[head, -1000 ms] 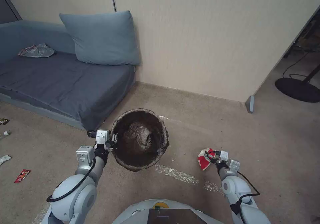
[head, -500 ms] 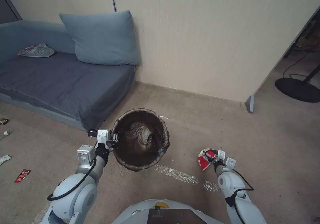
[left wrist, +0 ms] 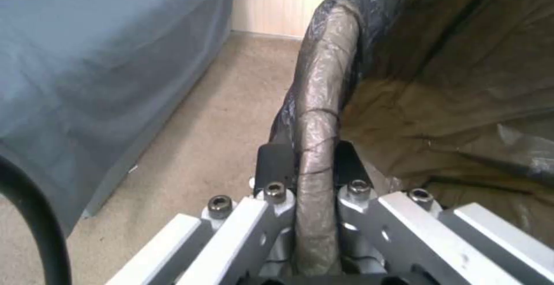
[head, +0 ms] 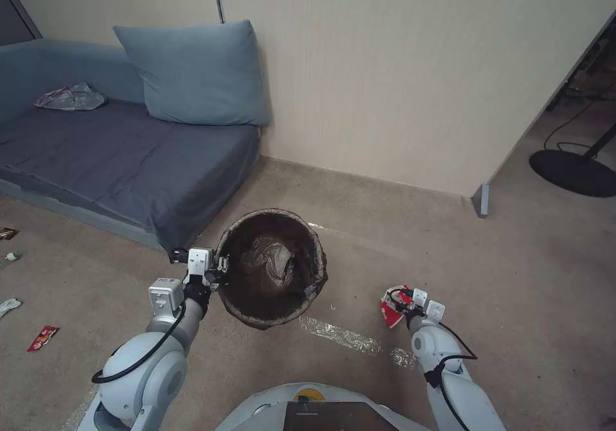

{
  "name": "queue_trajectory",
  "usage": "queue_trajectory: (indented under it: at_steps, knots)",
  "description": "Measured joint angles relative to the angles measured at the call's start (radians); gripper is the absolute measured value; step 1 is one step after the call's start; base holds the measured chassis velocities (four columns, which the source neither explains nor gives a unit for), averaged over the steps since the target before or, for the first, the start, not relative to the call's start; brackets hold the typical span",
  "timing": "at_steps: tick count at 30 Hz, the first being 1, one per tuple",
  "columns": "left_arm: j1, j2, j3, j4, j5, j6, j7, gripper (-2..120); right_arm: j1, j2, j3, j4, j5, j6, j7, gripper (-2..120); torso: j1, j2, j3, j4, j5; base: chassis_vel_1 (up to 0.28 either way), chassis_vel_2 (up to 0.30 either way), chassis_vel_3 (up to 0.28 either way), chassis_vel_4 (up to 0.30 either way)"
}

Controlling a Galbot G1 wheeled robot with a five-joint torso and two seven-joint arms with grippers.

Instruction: Pick up the trash bin, then pick up the garbage from the floor and place it into the trash bin.

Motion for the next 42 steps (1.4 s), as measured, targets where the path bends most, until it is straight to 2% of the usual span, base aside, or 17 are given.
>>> queue_trajectory:
  at_steps: [31, 35, 38, 39, 42]
  knots:
    - [-0.014, -0.005, -0.003, 0.019, -0.002, 0.001, 0.003, 2, 0.109, 0.010, -0.042, -0.092, 0.008, -0.010, 0.030, 100, 0.000, 0.000, 0.000, -0.0001, 0.0000, 0.000, 0.000, 0.000, 0.000]
    - [-0.015, -0.007, -0.002, 0.022, -0.001, 0.001, 0.003, 2, 0.123, 0.010, -0.044, -0.105, 0.012, -0.010, 0.030, 93, 0.000, 0.000, 0.000, 0.0000, 0.0000, 0.000, 0.000, 0.000, 0.000]
    - [-0.015, -0.009, -0.003, 0.024, -0.001, 0.001, 0.003, 2, 0.136, 0.013, -0.047, -0.120, 0.014, -0.008, 0.030, 76, 0.000, 0.000, 0.000, 0.0000, 0.0000, 0.000, 0.000, 0.000, 0.000]
    - [-0.015, -0.009, -0.003, 0.024, -0.001, 0.001, 0.003, 2, 0.136, 0.013, -0.047, -0.120, 0.014, -0.008, 0.030, 76, 0.000, 0.000, 0.000, 0.0000, 0.0000, 0.000, 0.000, 0.000, 0.000]
    - [-0.015, -0.009, -0.003, 0.024, -0.001, 0.000, 0.003, 2, 0.138, 0.018, -0.049, -0.127, 0.014, -0.006, 0.030, 64, 0.000, 0.000, 0.000, 0.0000, 0.0000, 0.000, 0.000, 0.000, 0.000]
